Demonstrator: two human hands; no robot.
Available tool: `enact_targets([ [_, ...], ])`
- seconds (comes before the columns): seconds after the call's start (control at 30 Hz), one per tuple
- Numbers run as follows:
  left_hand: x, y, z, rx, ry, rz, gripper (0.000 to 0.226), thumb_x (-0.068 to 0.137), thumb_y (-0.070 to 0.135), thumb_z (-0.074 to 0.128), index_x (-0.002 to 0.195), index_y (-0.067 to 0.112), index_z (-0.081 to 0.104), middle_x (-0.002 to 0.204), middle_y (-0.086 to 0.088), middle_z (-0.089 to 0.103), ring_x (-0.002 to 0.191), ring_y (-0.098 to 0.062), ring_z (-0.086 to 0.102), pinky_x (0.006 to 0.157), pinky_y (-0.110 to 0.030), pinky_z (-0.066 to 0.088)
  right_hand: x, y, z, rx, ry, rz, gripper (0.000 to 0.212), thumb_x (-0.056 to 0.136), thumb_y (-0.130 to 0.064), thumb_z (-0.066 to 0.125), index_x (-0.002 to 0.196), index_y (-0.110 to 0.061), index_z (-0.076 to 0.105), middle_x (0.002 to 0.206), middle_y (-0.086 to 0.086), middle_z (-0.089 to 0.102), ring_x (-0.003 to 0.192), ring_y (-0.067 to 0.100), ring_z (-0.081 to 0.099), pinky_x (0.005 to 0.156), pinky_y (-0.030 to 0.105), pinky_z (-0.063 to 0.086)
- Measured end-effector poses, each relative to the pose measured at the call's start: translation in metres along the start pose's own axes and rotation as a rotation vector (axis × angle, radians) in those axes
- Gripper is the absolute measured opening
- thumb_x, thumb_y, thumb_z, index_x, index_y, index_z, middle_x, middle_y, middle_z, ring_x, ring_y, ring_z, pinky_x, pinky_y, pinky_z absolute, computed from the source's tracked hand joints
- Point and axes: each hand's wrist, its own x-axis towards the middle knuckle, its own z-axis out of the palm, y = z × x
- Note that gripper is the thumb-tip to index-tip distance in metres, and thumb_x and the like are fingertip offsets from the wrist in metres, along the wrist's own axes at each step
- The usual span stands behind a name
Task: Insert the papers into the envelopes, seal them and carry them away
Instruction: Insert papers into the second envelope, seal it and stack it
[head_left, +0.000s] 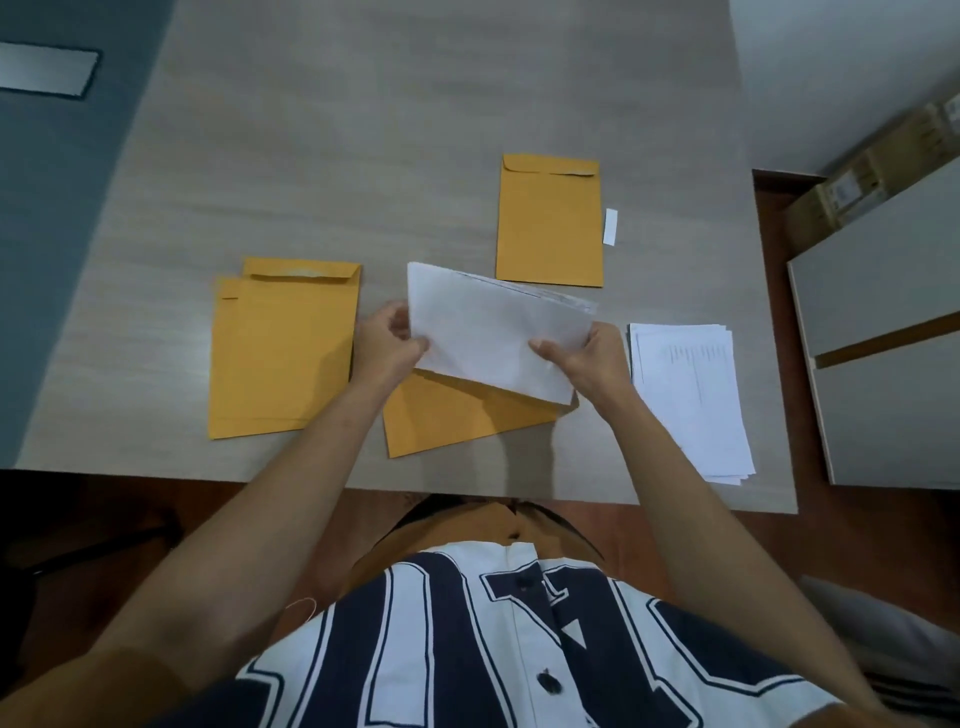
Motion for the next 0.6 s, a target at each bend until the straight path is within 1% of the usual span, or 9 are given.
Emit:
enact_targets([
  [0.07,-0.001,0.005,0.012,0.073,0.079,0.051,0.044,0.084,0.008,0.065,0.126,0.017,0.058,0.103,0.004,0.063,0.092,-0.005,0.060,0.079,-0.015,0.048,-0.001,0.002,-0.024,-0.009,0.041,0.018,0.042,0.072,-0.025,0.087,0.108,-0.009,0.072,0.103,0.004,0.074,0.090,0.018,0.072,0.080,0.036,0.060],
  [0.1,-0.003,0.009,0.020,0.133,0.113,0.082,0.044,0.084,0.011,0.062,0.128,0.016,0.056,0.105,0.002,0.062,0.095,-0.009,0.059,0.080,-0.018,0.047,-0.003,0.004,-0.039,-0.009,0.069,0.024,0.038,0.073,-0.024,0.086,0.105,-0.009,0.072,0.101,0.003,0.074,0.090,0.018,0.072,0.081,0.037,0.059],
  [0.17,-0.007,0.013,0.038,0.307,0.106,0.156,0.037,0.086,0.015,0.062,0.123,0.013,0.057,0.110,-0.004,0.056,0.101,-0.018,0.056,0.084,-0.025,0.046,-0.009,0.009,-0.066,-0.027,0.120,0.033,0.027,0.075,-0.019,0.084,0.098,-0.014,0.070,0.100,0.004,0.074,0.090,0.020,0.072,0.081,0.036,0.058],
  [0.27,-0.017,0.022,0.071,0.598,-0.064,0.202,0.020,0.088,0.025,0.062,0.102,0.011,0.063,0.112,-0.006,0.051,0.104,-0.024,0.054,0.080,-0.031,0.046,-0.018,0.012,-0.100,-0.094,0.176,0.035,0.023,0.077,-0.016,0.082,0.096,-0.018,0.069,0.097,0.002,0.072,0.087,0.018,0.071,0.083,0.039,0.059],
  [0.3,-0.023,0.025,0.083,0.688,-0.114,0.209,0.021,0.089,0.029,0.061,0.098,0.009,0.062,0.113,-0.008,0.051,0.105,-0.027,0.054,0.079,-0.033,0.045,-0.021,0.012,-0.108,-0.124,0.189,0.028,0.022,0.078,-0.016,0.082,0.095,-0.018,0.069,0.095,0.000,0.072,0.085,0.017,0.070,0.083,0.040,0.059],
  [0.33,-0.028,0.027,0.096,0.785,-0.146,0.218,0.028,0.089,0.034,0.060,0.100,0.007,0.061,0.117,-0.011,0.050,0.108,-0.029,0.051,0.081,-0.035,0.044,-0.023,0.013,-0.115,-0.159,0.204,0.013,0.021,0.078,-0.015,0.081,0.095,-0.018,0.070,0.093,-0.001,0.071,0.084,0.017,0.070,0.082,0.041,0.059],
  [0.43,-0.038,0.034,0.123,1.061,-0.110,0.203,0.064,0.085,0.054,0.059,0.127,0.006,0.047,0.138,-0.017,0.036,0.128,-0.035,0.035,0.097,-0.047,0.039,-0.027,0.014,-0.127,-0.274,0.241,-0.058,0.024,0.077,-0.016,0.080,0.100,-0.011,0.073,0.090,0.000,0.070,0.085,0.020,0.069,0.080,0.040,0.059],
  [0.5,-0.039,0.038,0.132,1.110,-0.120,0.106,0.089,0.083,0.065,0.055,0.144,0.004,0.030,0.153,-0.020,0.021,0.141,-0.042,0.019,0.105,-0.063,0.030,-0.027,0.015,-0.130,-0.316,0.247,-0.097,0.026,0.078,-0.018,0.079,0.101,-0.008,0.074,0.092,0.003,0.071,0.085,0.021,0.069,0.080,0.038,0.059],
  [0.6,-0.036,0.033,0.138,1.054,-0.161,-0.011,0.105,0.081,0.072,0.053,0.152,0.005,0.016,0.161,-0.016,0.007,0.147,-0.043,0.004,0.107,-0.069,0.025,-0.026,0.017,-0.130,-0.371,0.249,-0.140,0.028,0.080,-0.019,0.077,0.103,-0.005,0.073,0.098,0.009,0.074,0.084,0.022,0.068,0.075,0.031,0.055],
])
